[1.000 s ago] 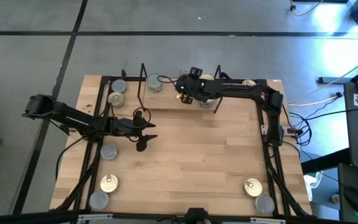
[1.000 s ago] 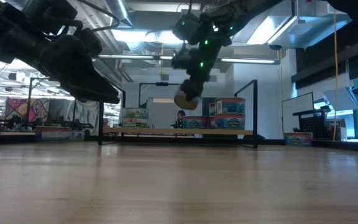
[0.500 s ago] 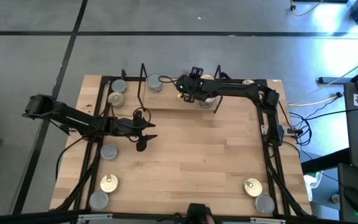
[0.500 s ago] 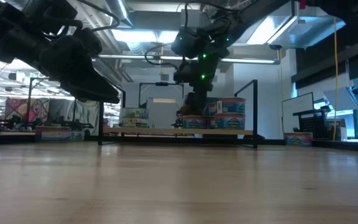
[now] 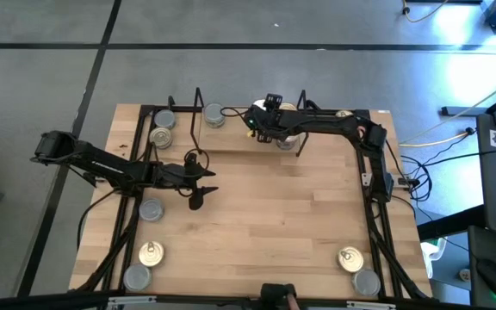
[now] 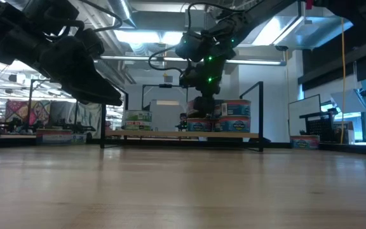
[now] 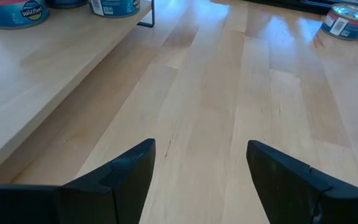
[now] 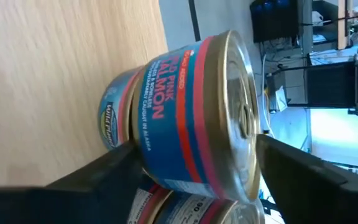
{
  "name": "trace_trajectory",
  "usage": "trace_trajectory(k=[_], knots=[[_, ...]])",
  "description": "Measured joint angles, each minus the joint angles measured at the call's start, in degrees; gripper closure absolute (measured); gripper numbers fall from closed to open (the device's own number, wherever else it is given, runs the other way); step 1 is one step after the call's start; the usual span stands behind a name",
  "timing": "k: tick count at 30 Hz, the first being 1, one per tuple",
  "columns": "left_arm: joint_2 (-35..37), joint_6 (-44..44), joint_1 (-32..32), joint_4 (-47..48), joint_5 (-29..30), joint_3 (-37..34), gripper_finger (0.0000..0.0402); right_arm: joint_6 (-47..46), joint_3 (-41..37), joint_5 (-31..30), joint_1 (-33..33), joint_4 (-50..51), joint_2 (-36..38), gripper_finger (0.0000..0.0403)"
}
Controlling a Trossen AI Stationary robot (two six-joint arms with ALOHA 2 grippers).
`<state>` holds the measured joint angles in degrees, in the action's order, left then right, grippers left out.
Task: Stack canned seafood by type on shelf
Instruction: Stack the blue-pink tuna can on top of the other blue-pink can on the shelf, then put the blue-pink tuna can on the shelf
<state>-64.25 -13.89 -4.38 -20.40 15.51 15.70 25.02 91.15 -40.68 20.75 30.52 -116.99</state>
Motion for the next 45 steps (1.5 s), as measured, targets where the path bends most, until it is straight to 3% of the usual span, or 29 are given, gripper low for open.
trace_trajectory(k=[6,18,29,33,40,45], knots=[[0.0,0.0,0.0,0.0,0.0,0.0,0.0149,0.59,0.0,1.35,-0.67,0.32,0.0,0.0075],[0.0,-0.13,0.0,0.0,0.0,0.0,0.0149,0.89,0.0,-2.3,-0.84,3.47,0.13,0.0104],[0.0,0.2,0.02,0.02,0.0,0.0,0.0149,2.46,-0.04,-1.64,-4.14,3.54,3.02,0.011],[0.0,0.23,0.02,-0.03,0.0,0.0,0.0149,-0.98,-0.04,2.18,-7.43,5.29,6.26,0.011],[-0.02,3.3,-2.45,-0.25,0.0,0.0,0.0149,-16.48,-0.44,21.44,-18.1,10.82,9.35,0.011],[-0.02,4.35,-3.76,-1.75,0.0,0.0,0.0149,-17.69,-9.0,22.79,-26.51,0.34,9.27,0.011]])
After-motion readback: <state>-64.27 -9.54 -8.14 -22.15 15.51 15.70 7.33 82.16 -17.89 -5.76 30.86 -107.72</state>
